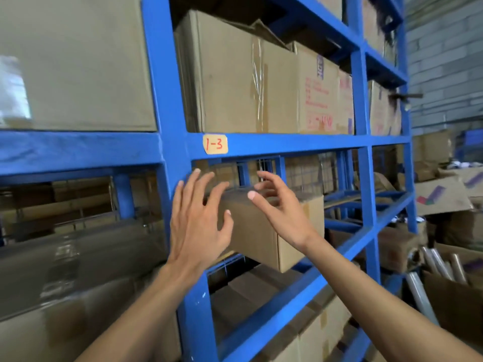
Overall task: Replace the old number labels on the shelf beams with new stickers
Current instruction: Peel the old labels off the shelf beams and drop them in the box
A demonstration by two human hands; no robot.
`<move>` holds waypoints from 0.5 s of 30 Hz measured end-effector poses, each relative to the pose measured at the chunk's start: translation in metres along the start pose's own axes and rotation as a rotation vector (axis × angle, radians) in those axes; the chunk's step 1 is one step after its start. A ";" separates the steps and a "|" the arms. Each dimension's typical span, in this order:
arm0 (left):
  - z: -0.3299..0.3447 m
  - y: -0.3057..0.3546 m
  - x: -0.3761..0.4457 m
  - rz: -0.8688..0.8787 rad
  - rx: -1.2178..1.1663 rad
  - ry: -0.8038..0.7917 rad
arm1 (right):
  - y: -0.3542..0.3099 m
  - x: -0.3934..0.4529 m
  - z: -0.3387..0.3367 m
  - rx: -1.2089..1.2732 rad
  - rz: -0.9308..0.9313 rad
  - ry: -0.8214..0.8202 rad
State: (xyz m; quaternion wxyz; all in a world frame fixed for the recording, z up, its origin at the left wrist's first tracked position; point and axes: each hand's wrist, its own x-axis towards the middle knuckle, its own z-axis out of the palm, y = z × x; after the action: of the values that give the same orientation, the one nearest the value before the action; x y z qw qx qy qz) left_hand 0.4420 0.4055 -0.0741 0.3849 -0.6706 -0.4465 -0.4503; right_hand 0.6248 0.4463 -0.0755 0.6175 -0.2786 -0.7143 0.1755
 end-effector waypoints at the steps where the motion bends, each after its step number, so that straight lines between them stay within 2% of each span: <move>1: -0.005 -0.007 0.007 0.002 0.034 0.024 | -0.007 0.012 0.004 0.007 -0.029 0.012; 9: -0.001 -0.035 0.023 0.077 0.333 -0.049 | -0.036 0.080 0.037 -0.103 -0.112 0.055; 15: 0.009 -0.039 0.022 0.090 0.384 0.009 | -0.031 0.096 0.054 -0.129 -0.126 0.188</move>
State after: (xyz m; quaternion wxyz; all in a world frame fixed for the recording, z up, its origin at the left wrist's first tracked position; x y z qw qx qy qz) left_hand 0.4116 0.4316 -0.0513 0.5275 -0.6022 -0.4921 -0.3419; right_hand 0.5584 0.4861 0.0085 0.6724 -0.2875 -0.6792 0.0632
